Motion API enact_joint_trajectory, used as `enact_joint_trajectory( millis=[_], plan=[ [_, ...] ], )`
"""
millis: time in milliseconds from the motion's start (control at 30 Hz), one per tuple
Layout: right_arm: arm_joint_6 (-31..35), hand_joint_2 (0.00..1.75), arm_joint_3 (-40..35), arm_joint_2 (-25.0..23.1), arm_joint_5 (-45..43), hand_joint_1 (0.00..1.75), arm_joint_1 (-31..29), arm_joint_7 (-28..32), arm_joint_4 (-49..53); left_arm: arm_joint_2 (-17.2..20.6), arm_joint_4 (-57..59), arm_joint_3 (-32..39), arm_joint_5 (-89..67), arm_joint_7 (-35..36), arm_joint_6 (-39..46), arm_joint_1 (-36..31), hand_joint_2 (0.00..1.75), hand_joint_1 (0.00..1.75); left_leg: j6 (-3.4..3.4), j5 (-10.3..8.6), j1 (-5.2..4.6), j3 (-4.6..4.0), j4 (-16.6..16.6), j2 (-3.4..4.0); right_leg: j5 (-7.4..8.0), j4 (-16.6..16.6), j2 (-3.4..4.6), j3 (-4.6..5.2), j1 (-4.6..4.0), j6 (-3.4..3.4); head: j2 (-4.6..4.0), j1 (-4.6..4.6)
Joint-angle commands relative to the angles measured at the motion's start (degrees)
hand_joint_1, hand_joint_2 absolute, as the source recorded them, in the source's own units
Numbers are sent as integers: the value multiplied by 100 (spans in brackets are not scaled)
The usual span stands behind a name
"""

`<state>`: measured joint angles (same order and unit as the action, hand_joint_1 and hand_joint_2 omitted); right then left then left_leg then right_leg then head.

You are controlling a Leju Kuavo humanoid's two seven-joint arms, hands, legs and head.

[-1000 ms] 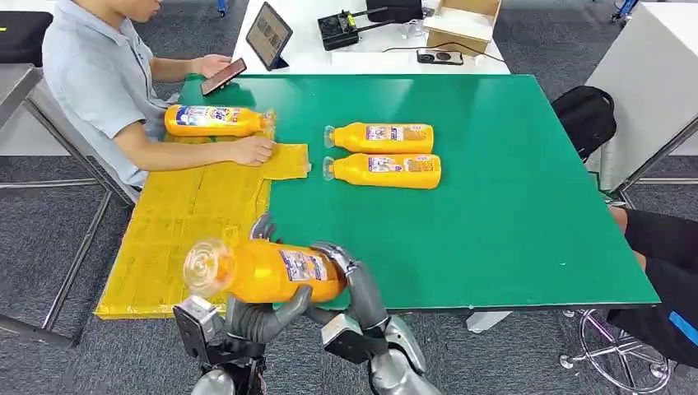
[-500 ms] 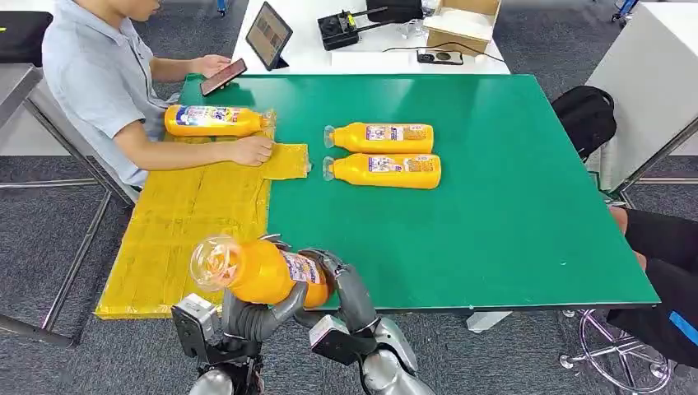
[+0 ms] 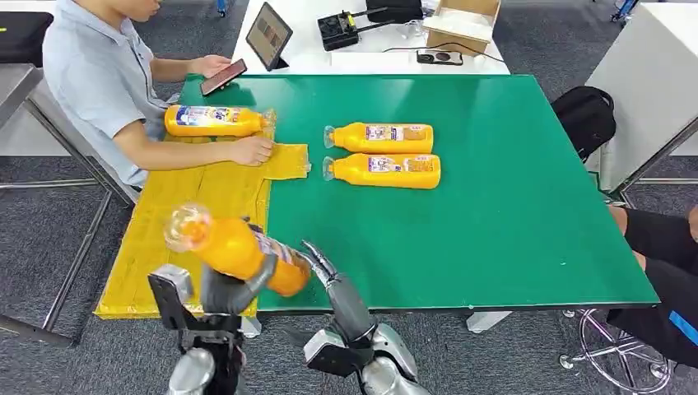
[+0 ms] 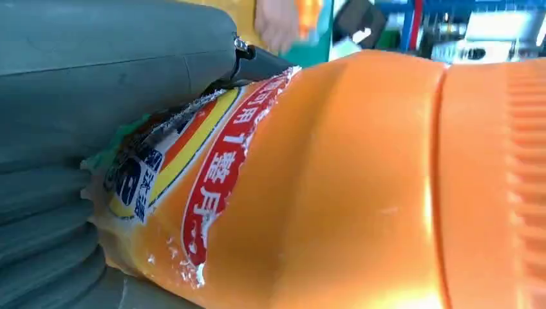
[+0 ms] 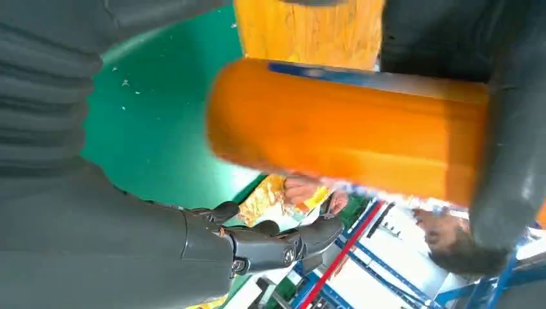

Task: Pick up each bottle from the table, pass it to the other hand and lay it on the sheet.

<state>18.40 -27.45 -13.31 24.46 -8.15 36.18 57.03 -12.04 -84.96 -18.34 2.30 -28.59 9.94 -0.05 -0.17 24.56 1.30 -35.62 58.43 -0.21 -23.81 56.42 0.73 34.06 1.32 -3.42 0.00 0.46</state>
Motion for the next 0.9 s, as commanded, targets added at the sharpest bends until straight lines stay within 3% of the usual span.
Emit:
enact_joint_trajectory(
  millis=[33,200,333,400,667,900],
  plan=[
    [107,0,7,233,-92,0,12,126,-182,387,1130,1051,-914,-129,1017,-899,175,175,4,-1,-3,16,-10,-3,-1,-8,-7,-16,0,8,0,2],
    [121,0,339,214,-182,0,-26,252,-373,725,1655,1427,-2797,-21,2029,-1317,175,175,4,-3,-2,19,-12,-5,0,-8,-9,-17,0,12,0,2],
    [-32,0,422,157,-185,0,-123,287,-473,1117,2652,1283,-4905,630,2617,-1817,175,175,4,-4,-1,28,-16,-3,-1,-10,-10,-27,-1,15,0,2],
    [-105,0,378,140,-168,0,-157,298,-495,1246,3089,1189,-5416,845,2580,-2062,175,175,11,-1,1,65,-28,-3,-6,-21,-19,-64,-9,37,0,2],
    [-225,0,252,152,-125,0,-108,348,-557,1449,4392,783,-6600,1383,2188,-2808,175,175,-2,-16,3,13,-8,-22,-1,-3,-31,-17,-5,13,0,4],
    [-292,0,252,147,-128,0,-130,351,-574,1507,4511,634,-6916,1549,2115,-2865,175,175,-1,-12,3,13,-5,-6,-1,-1,-16,-14,-5,12,0,4]
  ],
)
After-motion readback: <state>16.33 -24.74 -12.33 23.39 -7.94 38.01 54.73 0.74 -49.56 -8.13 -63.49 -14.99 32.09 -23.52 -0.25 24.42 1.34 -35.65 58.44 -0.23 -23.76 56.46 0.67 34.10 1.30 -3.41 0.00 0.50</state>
